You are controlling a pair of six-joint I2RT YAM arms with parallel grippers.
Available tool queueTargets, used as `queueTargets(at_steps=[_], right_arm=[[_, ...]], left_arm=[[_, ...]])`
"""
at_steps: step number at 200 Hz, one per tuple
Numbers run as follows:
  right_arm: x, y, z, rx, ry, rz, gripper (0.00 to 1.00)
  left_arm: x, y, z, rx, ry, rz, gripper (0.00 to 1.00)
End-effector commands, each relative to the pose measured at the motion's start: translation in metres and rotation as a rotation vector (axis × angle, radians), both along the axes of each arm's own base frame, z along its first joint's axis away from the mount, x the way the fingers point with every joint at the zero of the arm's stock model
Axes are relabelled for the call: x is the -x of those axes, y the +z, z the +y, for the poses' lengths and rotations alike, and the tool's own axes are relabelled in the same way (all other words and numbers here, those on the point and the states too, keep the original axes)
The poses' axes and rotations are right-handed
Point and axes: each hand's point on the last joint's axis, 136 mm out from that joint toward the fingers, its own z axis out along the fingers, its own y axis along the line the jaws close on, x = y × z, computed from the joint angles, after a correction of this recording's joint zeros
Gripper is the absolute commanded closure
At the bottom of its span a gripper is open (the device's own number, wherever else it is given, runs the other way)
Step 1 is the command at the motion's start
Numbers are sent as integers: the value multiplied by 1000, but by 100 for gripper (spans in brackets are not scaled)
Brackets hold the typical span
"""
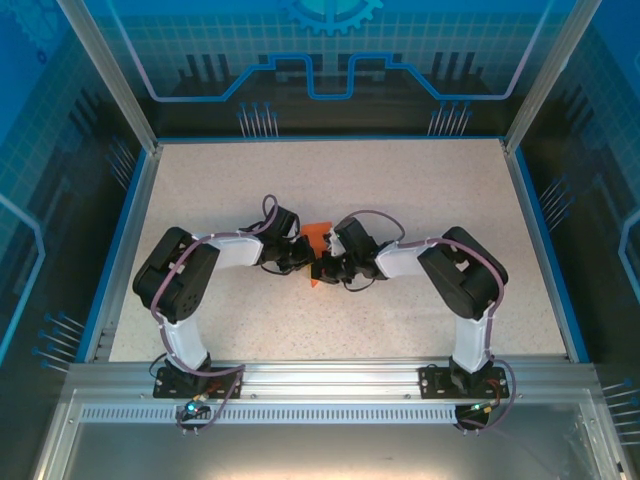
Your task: Fold a paper plane with a square sheet of paper (pick it up from the middle)
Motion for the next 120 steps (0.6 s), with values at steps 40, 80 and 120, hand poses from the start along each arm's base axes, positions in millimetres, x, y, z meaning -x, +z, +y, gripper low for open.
queueTargets(at_steps=[40, 80, 120], right_arm=[[4, -20, 6, 22, 14, 34, 100], [7, 1, 10, -21, 40, -12, 100], [21, 6, 12, -12, 81, -17, 99]], left_arm=[[14, -25, 18, -101, 28, 55, 100], [14, -25, 20, -113, 30, 55, 100], [14, -25, 21, -117, 30, 55, 100]])
